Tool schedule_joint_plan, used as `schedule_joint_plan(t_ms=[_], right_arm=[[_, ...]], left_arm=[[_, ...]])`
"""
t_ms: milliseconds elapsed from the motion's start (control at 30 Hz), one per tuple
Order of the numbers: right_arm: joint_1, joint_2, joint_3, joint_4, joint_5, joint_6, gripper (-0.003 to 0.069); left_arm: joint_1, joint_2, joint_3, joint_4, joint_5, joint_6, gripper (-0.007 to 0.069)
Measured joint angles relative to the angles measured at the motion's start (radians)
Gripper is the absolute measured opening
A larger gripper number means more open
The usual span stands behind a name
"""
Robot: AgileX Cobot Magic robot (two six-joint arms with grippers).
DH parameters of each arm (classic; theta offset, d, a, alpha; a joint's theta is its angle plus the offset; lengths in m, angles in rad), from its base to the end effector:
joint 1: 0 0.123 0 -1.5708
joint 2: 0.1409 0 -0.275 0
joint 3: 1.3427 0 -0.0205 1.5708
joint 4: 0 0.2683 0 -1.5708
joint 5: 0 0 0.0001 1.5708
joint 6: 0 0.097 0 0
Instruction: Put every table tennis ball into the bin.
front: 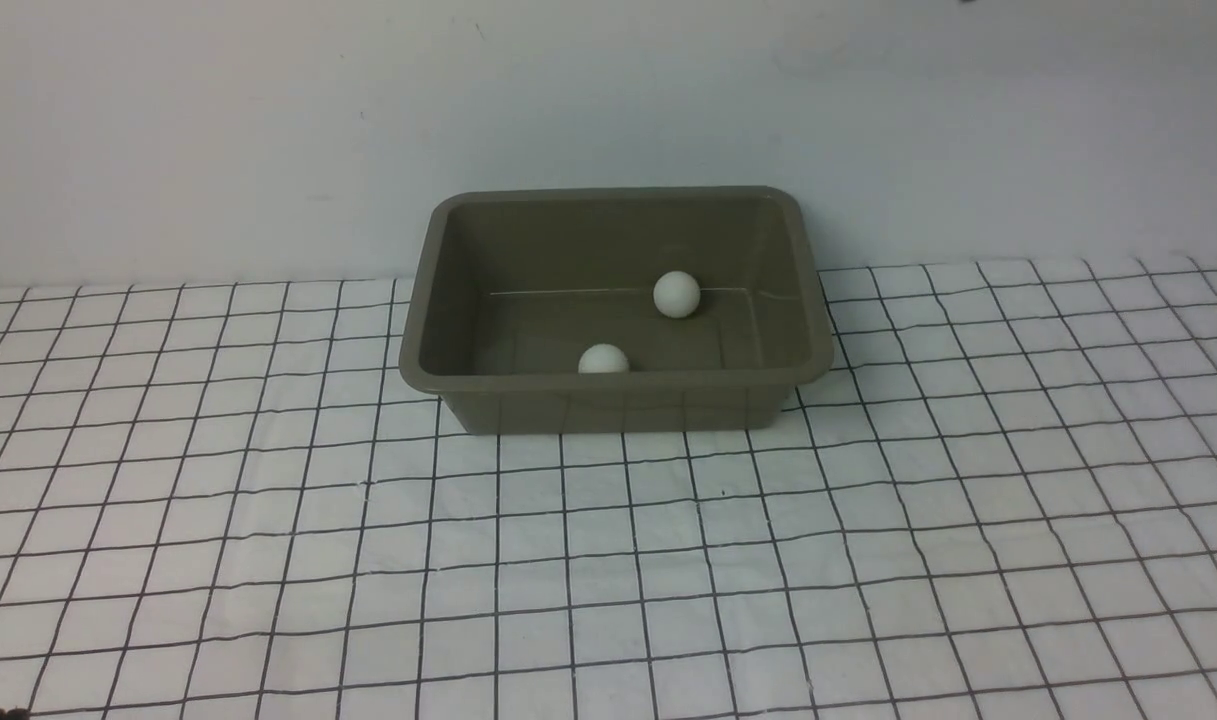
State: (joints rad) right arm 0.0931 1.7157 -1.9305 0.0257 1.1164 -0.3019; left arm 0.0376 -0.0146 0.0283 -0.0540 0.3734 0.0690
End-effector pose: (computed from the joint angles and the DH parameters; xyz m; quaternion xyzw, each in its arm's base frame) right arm 0.3922 0.0389 0.4156 -0.1814 0.9114 -0.0257 0.3685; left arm 0.0859 0.0013 0.1691 -0.0018 0.8046 0.0088 0.5937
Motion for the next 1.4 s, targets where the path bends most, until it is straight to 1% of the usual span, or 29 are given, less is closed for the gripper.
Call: schedule_joint_plan(t_ms=[67, 133, 233, 300, 333, 467, 667, 800, 867, 900, 933, 967, 1000, 1100, 1233, 1400], right_arm=[[-0.022, -0.071, 0.125, 0.022, -0.04, -0.032, 0.0088], [-0.034, -0.141, 0.274, 0.041, -0.116, -0.065, 0.0051], [-0.039, -0.22, 0.456, 0.079, -0.243, -0.1, 0.001], [-0.039, -0.26, 0.576, 0.109, -0.324, -0.12, -0.0003], [-0.039, -0.28, 0.636, 0.13, -0.385, -0.136, -0.0008], [-0.039, -0.332, 0.785, 0.193, -0.521, -0.174, -0.0013], [-0.039, -0.389, 1.081, 0.346, -0.821, -0.268, -0.0016], [-0.039, -0.402, 1.223, 0.424, -0.997, -0.321, -0.0016], [-0.038, -0.404, 1.274, 0.445, -1.056, -0.331, -0.0016], [-0.026, -0.406, 1.362, 0.464, -1.163, -0.339, -0.0016], [-0.024, -0.407, 1.37, 0.465, -1.163, -0.339, -0.0016], [-0.01, -0.407, 1.404, 0.468, -1.212, -0.339, -0.0016], [0.02, -0.409, 1.443, 0.468, -1.302, -0.318, -0.0016], [0.083, -0.41, 1.47, 0.459, -1.421, -0.283, -0.0016], [0.114, -0.41, 1.47, 0.451, -1.467, -0.272, -0.0016], [0.119, -0.41, 1.47, 0.453, -1.471, -0.27, -0.0016]], left_arm=[[0.0, 0.0, 0.0, 0.0, 0.0, 0.0, -0.0005], [0.0, 0.0, 0.0, 0.0, 0.0, 0.0, -0.0005], [0.0, 0.0, 0.0, 0.0, 0.0, 0.0, -0.0005], [0.0, 0.0, 0.0, 0.0, 0.0, 0.0, -0.0005], [0.0, 0.0, 0.0, 0.0, 0.0, 0.0, -0.0005], [0.0, 0.0, 0.0, 0.0, 0.0, 0.0, -0.0005], [0.0, 0.0, 0.0, 0.0, 0.0, 0.0, -0.0005], [0.0, 0.0, 0.0, 0.0, 0.0, 0.0, -0.0005], [0.0, 0.0, 0.0, 0.0, 0.0, 0.0, -0.0005], [0.0, 0.0, 0.0, 0.0, 0.0, 0.0, -0.0005], [0.0, 0.0, 0.0, 0.0, 0.0, 0.0, -0.0005], [0.0, 0.0, 0.0, 0.0, 0.0, 0.0, -0.0005], [0.0, 0.0, 0.0, 0.0, 0.0, 0.0, -0.0005], [0.0, 0.0, 0.0, 0.0, 0.0, 0.0, -0.0005], [0.0, 0.0, 0.0, 0.0, 0.0, 0.0, -0.0005], [0.0, 0.0, 0.0, 0.0, 0.0, 0.0, -0.0005]])
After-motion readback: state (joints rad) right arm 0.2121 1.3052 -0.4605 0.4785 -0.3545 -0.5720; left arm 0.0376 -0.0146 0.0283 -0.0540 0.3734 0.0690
